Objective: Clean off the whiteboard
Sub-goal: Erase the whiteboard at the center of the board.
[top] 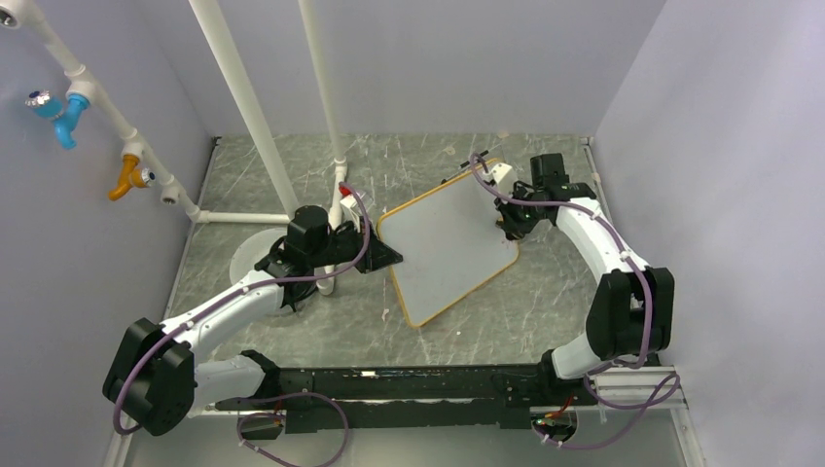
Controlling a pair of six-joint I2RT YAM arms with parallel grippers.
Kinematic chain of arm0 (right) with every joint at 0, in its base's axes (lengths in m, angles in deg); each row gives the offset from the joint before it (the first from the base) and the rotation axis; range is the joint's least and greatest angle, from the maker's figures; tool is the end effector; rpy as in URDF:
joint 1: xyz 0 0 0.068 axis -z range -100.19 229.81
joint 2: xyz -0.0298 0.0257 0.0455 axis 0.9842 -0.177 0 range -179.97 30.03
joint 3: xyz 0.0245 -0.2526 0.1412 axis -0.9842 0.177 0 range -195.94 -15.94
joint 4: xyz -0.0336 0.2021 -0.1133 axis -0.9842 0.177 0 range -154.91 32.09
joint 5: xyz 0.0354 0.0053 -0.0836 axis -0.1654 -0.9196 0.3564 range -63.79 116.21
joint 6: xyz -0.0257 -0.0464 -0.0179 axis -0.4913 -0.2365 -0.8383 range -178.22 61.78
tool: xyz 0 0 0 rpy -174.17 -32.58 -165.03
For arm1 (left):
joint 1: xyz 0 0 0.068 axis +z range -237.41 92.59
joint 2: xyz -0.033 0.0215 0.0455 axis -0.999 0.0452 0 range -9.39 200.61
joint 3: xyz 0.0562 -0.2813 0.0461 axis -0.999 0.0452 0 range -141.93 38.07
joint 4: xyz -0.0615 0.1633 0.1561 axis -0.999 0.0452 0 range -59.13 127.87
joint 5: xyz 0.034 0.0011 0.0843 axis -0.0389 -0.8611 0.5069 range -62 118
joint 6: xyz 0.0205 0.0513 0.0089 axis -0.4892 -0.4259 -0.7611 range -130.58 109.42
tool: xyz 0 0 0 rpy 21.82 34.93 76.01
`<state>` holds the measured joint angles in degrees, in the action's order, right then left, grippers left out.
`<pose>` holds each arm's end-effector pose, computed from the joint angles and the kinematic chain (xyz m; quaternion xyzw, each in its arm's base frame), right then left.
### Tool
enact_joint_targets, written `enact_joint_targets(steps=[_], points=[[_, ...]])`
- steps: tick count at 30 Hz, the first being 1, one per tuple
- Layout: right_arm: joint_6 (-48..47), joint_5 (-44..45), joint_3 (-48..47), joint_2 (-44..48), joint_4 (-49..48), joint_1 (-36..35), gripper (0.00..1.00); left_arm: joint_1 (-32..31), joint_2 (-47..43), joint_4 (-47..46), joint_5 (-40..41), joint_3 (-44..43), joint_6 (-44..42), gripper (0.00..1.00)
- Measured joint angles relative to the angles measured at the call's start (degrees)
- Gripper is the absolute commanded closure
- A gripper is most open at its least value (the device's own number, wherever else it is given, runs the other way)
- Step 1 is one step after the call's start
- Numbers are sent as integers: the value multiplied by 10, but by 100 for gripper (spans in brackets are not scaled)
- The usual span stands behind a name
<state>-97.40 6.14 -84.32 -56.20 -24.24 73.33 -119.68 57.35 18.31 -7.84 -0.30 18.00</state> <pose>0.2793 0.0451 0.2920 -0.4113 0.8552 0.0857 0.3036 0.1808 -0.1410 0.2945 0.2099 0.7526 -0.5022 0.3705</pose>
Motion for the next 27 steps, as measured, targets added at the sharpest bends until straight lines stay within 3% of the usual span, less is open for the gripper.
enact_joint_targets(steps=[11,14,22,27], points=[[-3,21,163,-20,-30,6,100,1,-2,2,1,0,7,100],[-2,20,148,-24,-20,6,100,1,-2,2,1,0,7,100],[9,16,0,-24,9,5,100,1,-3,1,3,0,1,100],[8,21,28,-18,-23,6,100,1,-3,1,3,0,3,100]])
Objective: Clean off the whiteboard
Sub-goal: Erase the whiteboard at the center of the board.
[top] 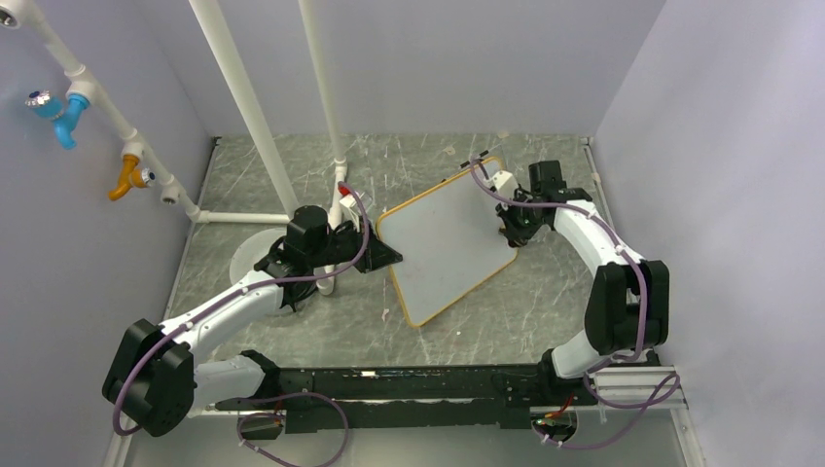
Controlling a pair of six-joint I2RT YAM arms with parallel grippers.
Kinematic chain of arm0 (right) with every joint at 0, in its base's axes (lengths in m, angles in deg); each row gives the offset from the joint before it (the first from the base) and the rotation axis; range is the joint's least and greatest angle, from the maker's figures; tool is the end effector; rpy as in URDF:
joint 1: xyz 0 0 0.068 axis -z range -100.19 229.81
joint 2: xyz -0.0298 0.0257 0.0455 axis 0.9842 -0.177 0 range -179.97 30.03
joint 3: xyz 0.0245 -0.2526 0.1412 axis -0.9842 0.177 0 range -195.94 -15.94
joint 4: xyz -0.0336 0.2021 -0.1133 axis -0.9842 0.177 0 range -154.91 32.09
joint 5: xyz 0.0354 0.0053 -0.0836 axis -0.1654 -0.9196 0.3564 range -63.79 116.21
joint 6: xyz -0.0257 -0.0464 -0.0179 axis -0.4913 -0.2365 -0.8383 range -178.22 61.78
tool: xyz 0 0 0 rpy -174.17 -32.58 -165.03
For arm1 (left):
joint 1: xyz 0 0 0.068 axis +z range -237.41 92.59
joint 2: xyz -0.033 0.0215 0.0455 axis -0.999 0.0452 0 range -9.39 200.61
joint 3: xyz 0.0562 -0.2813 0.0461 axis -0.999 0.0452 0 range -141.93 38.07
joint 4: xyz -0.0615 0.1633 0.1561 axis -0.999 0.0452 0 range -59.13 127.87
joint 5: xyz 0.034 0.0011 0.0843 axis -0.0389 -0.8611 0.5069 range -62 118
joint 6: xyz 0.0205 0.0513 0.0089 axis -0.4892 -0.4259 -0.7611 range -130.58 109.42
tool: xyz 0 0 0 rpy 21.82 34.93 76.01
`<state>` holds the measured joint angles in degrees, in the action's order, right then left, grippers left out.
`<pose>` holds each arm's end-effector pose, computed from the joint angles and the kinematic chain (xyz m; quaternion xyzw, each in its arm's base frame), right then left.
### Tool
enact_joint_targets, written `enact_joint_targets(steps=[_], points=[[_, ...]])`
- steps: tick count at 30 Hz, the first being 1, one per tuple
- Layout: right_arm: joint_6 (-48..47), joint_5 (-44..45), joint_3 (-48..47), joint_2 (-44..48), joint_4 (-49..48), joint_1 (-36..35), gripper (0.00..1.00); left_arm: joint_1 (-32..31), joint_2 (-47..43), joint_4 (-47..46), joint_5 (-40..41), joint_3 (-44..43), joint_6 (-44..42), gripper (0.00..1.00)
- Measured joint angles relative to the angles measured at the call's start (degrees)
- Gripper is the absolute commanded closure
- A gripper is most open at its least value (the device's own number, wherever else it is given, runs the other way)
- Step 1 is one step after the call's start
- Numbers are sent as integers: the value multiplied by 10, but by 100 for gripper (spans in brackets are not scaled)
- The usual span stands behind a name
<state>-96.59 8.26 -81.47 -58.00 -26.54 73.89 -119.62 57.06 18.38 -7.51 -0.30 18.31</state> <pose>0.2836 0.0414 0.2717 -0.3967 0.8707 0.0755 0.2807 0.1803 -0.1402 0.2954 0.2063 0.7529 -0.5018 0.3724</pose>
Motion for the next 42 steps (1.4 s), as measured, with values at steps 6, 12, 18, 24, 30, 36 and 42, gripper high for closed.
enact_joint_targets(steps=[6,12,18,24,30,36,42], points=[[-2,22,110,-1,-33,6,100,0,0,0,0,0,3,100],[-3,25,115,-15,-14,5,100,0,0,0,0,0,3,100],[1,24,-10,-20,21,5,100,0,0,0,1,0,-3,100],[0,25,-33,-20,0,5,100,0,-7,1,2,3,-2,100],[-4,36,65,-20,-25,10,100,1,-10,0,4,7,3,100],[-5,35,98,-31,-15,10,100,1,-10,0,3,7,3,100],[-5,34,10,-31,18,10,100,1,-10,0,3,7,0,100]])
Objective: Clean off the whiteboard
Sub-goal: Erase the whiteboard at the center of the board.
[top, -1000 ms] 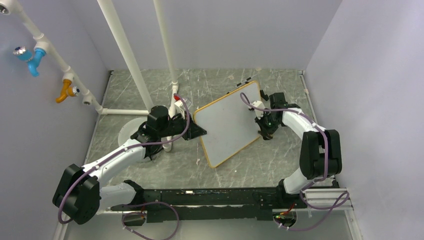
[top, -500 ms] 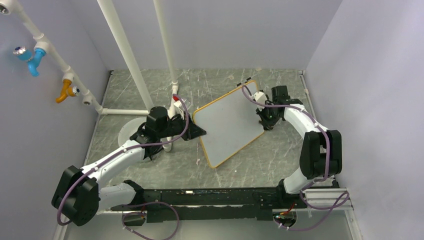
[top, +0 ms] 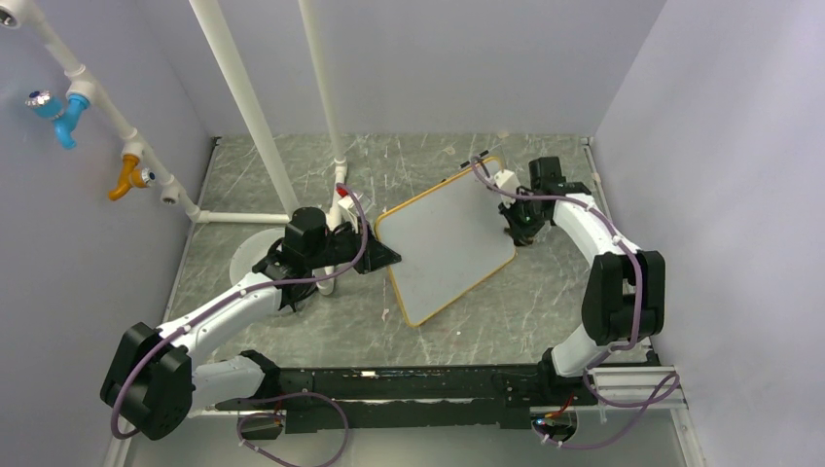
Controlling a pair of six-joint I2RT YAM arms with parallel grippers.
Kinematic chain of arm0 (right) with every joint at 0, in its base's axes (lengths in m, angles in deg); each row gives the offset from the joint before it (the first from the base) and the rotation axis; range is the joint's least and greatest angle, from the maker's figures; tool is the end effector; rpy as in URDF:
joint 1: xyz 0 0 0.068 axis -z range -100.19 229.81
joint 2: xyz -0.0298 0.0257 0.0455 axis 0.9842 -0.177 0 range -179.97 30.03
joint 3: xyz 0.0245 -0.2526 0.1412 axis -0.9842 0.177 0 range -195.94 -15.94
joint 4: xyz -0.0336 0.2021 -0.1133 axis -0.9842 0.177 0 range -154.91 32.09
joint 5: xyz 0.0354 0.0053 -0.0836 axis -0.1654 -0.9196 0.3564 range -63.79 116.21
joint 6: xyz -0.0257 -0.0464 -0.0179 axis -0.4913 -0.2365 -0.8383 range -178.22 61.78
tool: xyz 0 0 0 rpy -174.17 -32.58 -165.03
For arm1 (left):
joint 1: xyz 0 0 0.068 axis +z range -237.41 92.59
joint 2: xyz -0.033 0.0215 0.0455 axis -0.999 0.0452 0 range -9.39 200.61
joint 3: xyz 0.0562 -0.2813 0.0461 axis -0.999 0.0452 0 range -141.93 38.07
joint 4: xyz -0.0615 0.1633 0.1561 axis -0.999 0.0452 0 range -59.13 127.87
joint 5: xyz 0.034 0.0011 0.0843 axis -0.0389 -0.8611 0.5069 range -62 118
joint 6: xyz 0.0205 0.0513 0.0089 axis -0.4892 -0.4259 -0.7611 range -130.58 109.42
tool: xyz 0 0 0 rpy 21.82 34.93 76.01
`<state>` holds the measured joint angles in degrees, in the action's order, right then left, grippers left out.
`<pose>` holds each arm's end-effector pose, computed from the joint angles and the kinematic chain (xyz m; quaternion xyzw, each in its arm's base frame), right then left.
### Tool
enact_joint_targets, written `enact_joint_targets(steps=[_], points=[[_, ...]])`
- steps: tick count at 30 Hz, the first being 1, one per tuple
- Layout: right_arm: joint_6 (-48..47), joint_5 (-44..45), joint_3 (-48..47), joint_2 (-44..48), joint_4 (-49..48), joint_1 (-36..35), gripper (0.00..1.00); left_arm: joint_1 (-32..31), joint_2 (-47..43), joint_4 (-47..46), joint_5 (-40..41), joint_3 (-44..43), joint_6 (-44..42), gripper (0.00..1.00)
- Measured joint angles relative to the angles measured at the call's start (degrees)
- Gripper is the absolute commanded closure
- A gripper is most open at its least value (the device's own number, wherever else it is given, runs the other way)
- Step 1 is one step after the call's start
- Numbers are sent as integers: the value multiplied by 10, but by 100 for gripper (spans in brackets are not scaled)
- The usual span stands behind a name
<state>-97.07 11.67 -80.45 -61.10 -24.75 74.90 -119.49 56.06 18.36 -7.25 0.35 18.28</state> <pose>0.2872 0.0344 0.2503 -0.3857 0.8922 0.0603 0.2272 0.1774 -0.1376 0.2953 0.2051 0.7518 -0.5008 0.3768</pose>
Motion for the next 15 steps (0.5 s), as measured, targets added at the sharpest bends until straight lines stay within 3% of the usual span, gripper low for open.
enact_joint_targets(steps=[6,15], points=[[0,-1,-53,0,-2,0,100,0,0,0,1,0,-2,100],[-10,10,92,9,-48,3,100,0,0,0,-1,0,1,100]])
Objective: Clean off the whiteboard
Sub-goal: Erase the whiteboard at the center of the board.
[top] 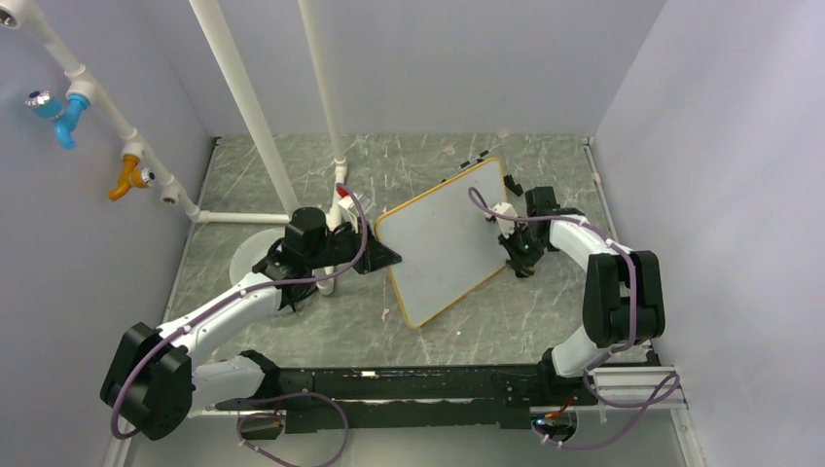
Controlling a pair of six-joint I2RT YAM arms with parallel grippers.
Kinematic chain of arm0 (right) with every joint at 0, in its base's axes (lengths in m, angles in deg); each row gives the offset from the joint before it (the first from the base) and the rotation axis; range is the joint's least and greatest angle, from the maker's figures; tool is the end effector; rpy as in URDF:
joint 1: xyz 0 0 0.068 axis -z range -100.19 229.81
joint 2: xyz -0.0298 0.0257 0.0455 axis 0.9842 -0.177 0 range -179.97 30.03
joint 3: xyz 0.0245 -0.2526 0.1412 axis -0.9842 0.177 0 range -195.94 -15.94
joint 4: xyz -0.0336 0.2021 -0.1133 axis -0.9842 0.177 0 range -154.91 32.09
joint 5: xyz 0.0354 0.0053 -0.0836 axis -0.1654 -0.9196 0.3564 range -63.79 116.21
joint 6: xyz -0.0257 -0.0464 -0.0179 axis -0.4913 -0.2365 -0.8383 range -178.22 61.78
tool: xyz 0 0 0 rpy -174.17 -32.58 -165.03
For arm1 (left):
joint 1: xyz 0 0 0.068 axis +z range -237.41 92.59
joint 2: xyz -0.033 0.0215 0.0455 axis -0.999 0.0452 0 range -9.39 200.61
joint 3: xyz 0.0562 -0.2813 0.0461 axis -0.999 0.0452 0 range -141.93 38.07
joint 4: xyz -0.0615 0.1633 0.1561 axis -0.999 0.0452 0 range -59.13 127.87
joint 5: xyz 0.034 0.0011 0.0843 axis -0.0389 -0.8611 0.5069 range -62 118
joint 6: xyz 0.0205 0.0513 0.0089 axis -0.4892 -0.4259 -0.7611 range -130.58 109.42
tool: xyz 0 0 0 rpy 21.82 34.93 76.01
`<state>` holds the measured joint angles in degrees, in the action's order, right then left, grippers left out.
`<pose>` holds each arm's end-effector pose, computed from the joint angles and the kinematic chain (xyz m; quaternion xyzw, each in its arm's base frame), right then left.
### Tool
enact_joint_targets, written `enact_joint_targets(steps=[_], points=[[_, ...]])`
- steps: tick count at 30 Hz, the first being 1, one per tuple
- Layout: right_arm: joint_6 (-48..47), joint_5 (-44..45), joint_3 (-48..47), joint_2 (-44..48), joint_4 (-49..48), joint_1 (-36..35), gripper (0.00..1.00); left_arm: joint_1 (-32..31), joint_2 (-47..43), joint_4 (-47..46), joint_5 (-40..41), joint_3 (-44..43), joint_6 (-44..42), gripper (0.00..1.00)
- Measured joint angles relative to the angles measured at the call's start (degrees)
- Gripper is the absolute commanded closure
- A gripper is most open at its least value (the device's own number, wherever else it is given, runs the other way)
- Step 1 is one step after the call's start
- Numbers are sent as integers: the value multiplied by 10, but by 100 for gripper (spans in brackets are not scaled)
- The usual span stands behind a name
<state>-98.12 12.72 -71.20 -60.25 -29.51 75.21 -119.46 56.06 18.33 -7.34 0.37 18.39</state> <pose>0.2681 0.0306 0.2160 -0.3890 0.8982 0.0591 0.1960 0.1774 -0.1375 0.2953 0.2046 0.7518 -0.5015 0.3761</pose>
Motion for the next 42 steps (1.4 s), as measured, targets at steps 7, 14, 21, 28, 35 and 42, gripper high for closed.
enact_joint_targets(steps=[7,14,21,28,35,42], points=[[-1,-7,-2,-2,22,1,100,0,0,0,-2,0,2,100],[3,-36,-177,-6,57,1,100,1,0,0,-3,0,0,100],[4,-44,-157,-1,25,2,100,1,0,0,-3,0,8,100],[3,-36,-9,16,19,2,100,1,1,-1,-7,0,7,100],[26,-63,-24,49,27,-19,100,1,8,-15,-10,2,13,100],[56,-79,-112,65,14,-119,100,4,10,-33,7,9,42,100]])
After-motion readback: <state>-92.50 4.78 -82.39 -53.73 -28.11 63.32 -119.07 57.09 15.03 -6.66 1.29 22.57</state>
